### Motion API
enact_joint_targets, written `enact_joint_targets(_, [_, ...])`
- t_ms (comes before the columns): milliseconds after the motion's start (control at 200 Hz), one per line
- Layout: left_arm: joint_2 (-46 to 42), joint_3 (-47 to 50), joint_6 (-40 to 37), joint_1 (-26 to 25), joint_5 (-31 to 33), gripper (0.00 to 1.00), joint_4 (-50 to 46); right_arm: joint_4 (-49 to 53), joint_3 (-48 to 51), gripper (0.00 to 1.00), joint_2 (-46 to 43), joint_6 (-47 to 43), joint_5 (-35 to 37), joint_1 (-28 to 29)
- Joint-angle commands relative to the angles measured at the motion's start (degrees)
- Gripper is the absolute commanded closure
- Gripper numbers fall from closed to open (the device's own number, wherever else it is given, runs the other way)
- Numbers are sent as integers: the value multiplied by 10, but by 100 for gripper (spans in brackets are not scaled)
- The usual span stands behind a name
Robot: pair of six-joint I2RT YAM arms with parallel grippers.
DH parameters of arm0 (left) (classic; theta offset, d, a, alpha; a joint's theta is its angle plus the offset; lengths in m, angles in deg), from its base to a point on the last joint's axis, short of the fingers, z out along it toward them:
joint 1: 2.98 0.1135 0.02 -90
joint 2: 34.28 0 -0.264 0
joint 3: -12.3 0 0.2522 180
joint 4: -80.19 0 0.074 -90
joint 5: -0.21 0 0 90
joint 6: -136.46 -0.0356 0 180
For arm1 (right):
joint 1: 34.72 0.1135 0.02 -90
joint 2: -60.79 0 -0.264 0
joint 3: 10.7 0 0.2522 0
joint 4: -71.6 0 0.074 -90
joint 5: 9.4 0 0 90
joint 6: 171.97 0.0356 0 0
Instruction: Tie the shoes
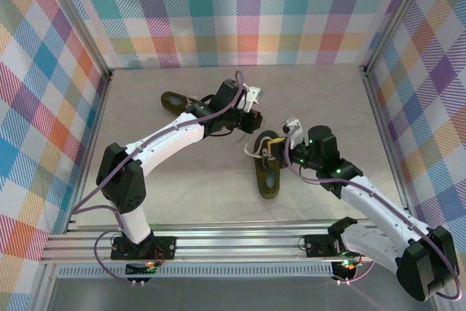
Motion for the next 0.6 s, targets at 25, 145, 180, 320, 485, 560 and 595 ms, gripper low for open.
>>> enact_joint_targets(25, [42, -12, -17, 0, -139, 97, 24, -59, 24, 100, -31, -21, -6, 1])
enact_joint_targets(145, [77, -13, -14, 0, -200, 95, 35, -59, 32, 100, -39, -27, 7, 1])
enact_joint_targets(180, [83, -11, -15, 0, -211, 94, 37, -59, 34, 100, -40, -28, 11, 1])
enact_joint_targets(320, [96, -4, -29, 0, -232, 91, 34, -55, 39, 100, -46, -27, 40, 1])
enact_joint_targets(485, [100, 25, -37, 1, -266, 89, 50, -38, 36, 100, -42, -26, 79, 1])
enact_joint_targets(560, [99, 41, -37, 1, -288, 85, 68, -29, 34, 100, -38, -23, 94, 1])
enact_joint_targets(595, [97, 49, -35, 3, -298, 83, 81, -24, 33, 100, -36, -19, 109, 1])
